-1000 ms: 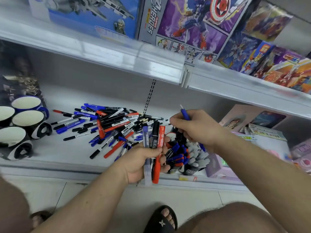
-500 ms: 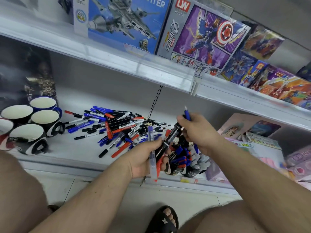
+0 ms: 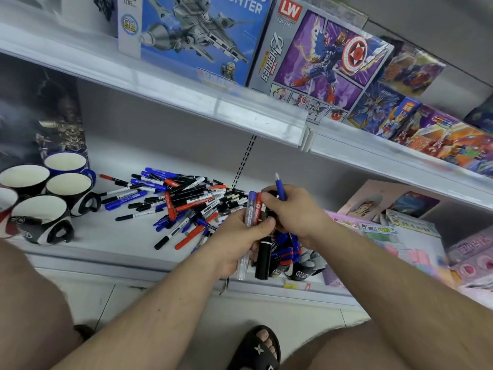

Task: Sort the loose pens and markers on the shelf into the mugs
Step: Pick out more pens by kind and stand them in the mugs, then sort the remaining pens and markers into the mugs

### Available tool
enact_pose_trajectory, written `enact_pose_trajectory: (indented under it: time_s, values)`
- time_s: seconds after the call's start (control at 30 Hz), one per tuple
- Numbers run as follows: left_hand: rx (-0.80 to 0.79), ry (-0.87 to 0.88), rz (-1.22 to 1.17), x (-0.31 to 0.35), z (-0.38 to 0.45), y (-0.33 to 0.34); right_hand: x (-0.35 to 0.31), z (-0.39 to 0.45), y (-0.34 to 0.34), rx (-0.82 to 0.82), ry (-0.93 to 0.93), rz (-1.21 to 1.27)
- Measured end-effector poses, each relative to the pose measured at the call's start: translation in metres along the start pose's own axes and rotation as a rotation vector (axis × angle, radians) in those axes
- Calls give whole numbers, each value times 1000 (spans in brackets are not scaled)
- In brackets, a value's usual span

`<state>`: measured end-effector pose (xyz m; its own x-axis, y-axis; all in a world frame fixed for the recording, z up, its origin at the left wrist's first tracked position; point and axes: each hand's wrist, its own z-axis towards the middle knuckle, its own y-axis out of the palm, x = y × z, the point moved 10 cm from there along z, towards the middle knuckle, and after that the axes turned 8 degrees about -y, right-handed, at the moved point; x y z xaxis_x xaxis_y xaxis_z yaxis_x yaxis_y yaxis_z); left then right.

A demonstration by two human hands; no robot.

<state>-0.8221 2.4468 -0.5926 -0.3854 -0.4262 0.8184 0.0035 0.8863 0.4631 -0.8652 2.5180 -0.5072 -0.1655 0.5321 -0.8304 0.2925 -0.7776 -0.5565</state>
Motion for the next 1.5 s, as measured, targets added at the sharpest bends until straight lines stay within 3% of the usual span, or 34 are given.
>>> enact_pose_trajectory:
  time_s: [0.1, 0.23, 0.4, 0.5, 0.6, 0.7, 0.83, 1.0, 1.17, 1.5]
  values:
    - [81, -19, -55, -6, 5, -9, -1, 2, 4, 25, 1, 45]
    - [165, -38, -564, -18, 19, -35, 13, 10, -10, 51, 31, -58]
    - [189, -45, -833, -26, 35, -45, 52, 2, 14, -220, 250, -113]
    - [181, -78, -827, -32, 46, -46, 76, 7, 24, -207, 330, 36]
    - [210, -85, -683, -34, 60, -51, 90, 37, -3, 23, 237, 120]
    - [235, -87, -588, -37, 75, -55, 97, 69, -57, 257, 88, -115]
    - [219, -119, -649, -42, 97, -61, 110, 96, -110, 391, -20, -535]
    - [170, -111, -694, -37, 124, -66, 149, 142, -132, 380, -92, -835]
    - [146, -106, -698, -43, 140, -75, 192, 184, -127, 328, -5, -1027]
    - [187, -122, -673, -57, 147, -96, 291, 231, -82, -83, 291, -1026]
